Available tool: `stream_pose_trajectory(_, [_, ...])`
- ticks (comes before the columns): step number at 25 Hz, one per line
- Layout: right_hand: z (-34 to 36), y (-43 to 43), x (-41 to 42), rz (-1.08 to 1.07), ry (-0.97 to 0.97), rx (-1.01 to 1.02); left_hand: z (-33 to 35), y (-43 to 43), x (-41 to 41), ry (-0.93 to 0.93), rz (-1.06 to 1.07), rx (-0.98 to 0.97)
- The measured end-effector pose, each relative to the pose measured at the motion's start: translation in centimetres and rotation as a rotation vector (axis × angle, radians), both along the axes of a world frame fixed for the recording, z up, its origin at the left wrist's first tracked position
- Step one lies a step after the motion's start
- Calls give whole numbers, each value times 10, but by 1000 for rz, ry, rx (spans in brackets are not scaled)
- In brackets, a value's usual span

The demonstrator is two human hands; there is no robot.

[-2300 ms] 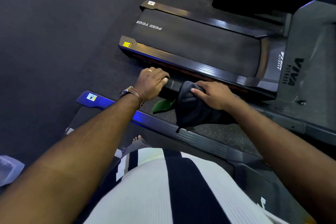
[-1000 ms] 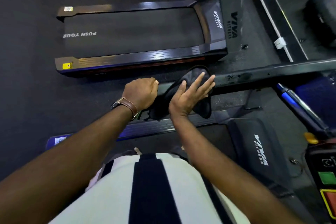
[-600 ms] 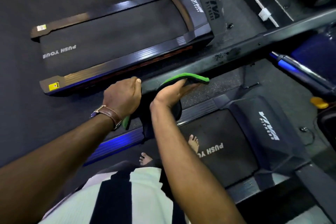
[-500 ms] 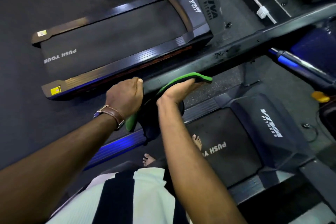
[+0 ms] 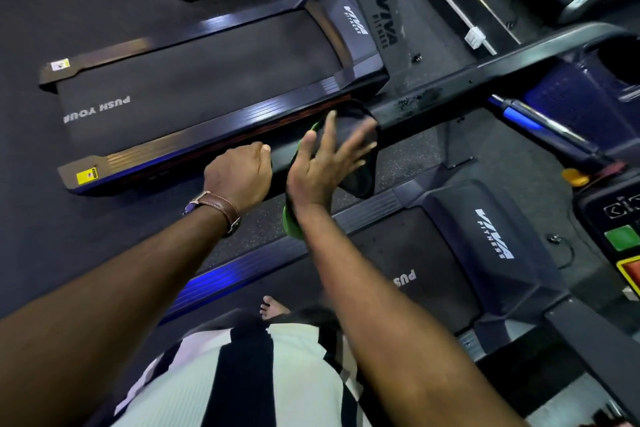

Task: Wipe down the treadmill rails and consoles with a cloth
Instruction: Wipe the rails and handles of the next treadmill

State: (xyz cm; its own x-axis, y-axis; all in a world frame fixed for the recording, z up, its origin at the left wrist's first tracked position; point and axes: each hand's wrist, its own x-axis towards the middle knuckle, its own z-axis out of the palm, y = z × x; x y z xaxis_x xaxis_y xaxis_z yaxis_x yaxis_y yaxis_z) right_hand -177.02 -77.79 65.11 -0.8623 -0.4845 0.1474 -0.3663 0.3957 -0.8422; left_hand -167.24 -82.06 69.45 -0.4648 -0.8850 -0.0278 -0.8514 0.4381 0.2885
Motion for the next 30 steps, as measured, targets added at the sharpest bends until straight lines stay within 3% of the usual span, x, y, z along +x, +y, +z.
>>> stream_pose_trajectory(2, [-10,27,-13,314,410,155,0,-1,1,6,12,18])
stream_pose_trajectory(4, [-16,42,-50,512,737,178,1,-2,2,16,14,36])
stream_pose_trajectory(6, [-15,35,-84,516,829,166,2,-1,2,22,18,46])
stream_pose_trajectory(10, [15,3,-69,295,618,277,5,-8,-22,-24,-3,64])
stream_pose_trajectory(14, [11,27,-118,634,823,316,10,-12,-62,20,-90,129])
stream_pose_trajectory(18, [35,4,-159,452,627,679,6,-9,-75,33,-106,88])
stream_pose_trajectory(20, [45,-16,-147,503,635,805,6,-8,-81,8,-71,87])
stream_pose_trajectory(25, [51,20,-170,851,765,538,7,-12,-91,-52,-1,135])
stream_pose_trajectory(26, [56,15,-183,852,748,614,6,-12,-91,-56,4,131])
stream_pose_trajectory(28, [65,-22,-201,812,635,949,6,-8,-93,-67,27,112])
stream_pose_trajectory(30, [75,-63,-200,939,428,1236,7,-6,-94,-74,43,93])
